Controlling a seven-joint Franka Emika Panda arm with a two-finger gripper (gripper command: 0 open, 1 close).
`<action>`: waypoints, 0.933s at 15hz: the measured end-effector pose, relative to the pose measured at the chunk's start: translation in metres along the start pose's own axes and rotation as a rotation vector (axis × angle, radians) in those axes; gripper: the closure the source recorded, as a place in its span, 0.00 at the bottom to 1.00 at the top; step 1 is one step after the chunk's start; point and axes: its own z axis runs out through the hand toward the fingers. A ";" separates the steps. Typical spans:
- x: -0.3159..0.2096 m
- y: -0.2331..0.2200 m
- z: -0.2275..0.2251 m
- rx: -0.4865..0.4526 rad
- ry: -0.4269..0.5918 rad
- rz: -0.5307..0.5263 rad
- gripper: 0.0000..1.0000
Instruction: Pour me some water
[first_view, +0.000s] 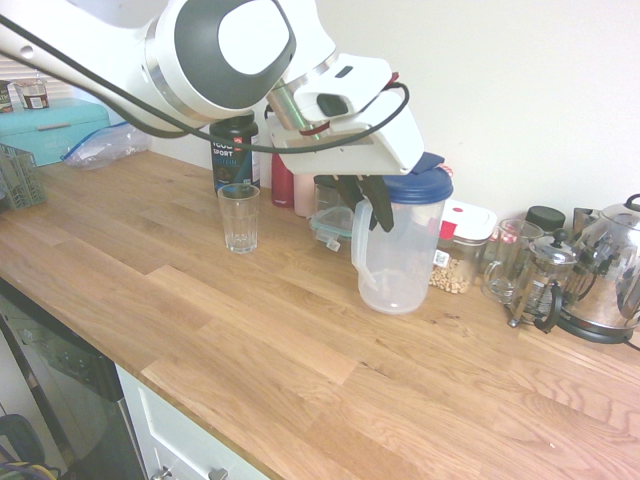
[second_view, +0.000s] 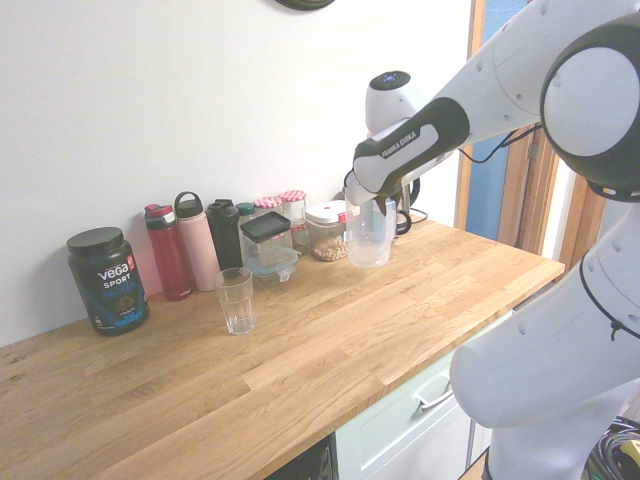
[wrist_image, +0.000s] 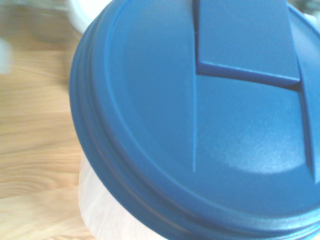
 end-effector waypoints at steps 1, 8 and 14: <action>-0.005 0.001 0.004 -0.007 -0.008 0.002 1.00; -0.018 0.007 0.024 -0.032 -0.055 0.011 0.00; -0.018 0.009 0.031 -0.039 -0.067 0.017 0.00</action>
